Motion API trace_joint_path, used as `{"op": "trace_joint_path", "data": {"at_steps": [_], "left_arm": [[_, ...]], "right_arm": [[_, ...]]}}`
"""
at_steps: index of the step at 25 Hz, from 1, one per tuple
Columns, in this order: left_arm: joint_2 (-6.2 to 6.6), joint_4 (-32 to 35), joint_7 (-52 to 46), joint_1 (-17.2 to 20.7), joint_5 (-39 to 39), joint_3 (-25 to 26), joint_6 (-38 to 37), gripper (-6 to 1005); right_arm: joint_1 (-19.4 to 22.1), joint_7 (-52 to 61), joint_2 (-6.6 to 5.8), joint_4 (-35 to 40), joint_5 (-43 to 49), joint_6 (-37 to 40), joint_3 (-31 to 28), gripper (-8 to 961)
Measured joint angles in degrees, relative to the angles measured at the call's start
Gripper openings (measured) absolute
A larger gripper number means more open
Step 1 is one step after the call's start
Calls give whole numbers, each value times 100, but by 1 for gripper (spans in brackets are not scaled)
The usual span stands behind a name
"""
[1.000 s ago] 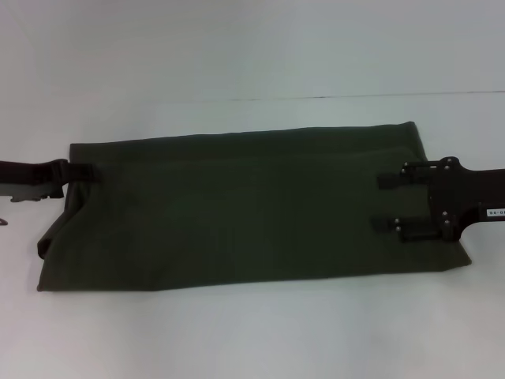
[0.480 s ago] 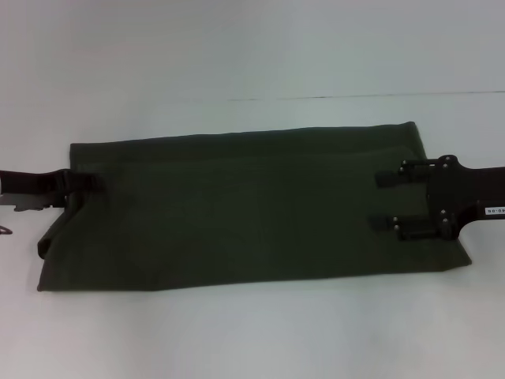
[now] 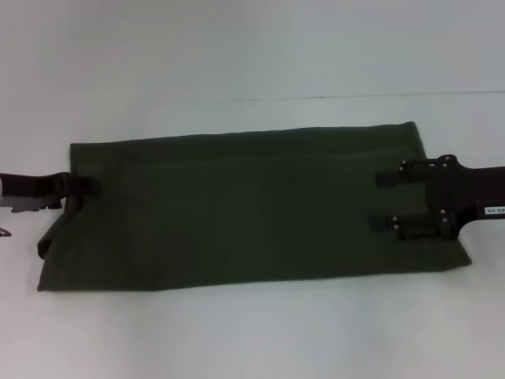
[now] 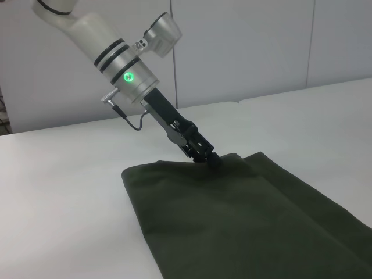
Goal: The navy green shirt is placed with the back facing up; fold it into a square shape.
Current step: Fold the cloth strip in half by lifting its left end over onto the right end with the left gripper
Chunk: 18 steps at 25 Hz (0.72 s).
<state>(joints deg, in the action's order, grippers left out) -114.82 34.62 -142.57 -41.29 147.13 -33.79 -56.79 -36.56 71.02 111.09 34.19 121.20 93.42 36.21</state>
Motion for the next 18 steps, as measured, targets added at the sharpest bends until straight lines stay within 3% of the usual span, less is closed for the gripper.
{"op": "trace_joint_path", "data": {"at_steps": [18], "left_arm": [[-3, -70, -19, -38, 0, -75, -151, 876]], "right_arm": [[-9, 0, 0, 0, 0, -8, 8, 766]]}}
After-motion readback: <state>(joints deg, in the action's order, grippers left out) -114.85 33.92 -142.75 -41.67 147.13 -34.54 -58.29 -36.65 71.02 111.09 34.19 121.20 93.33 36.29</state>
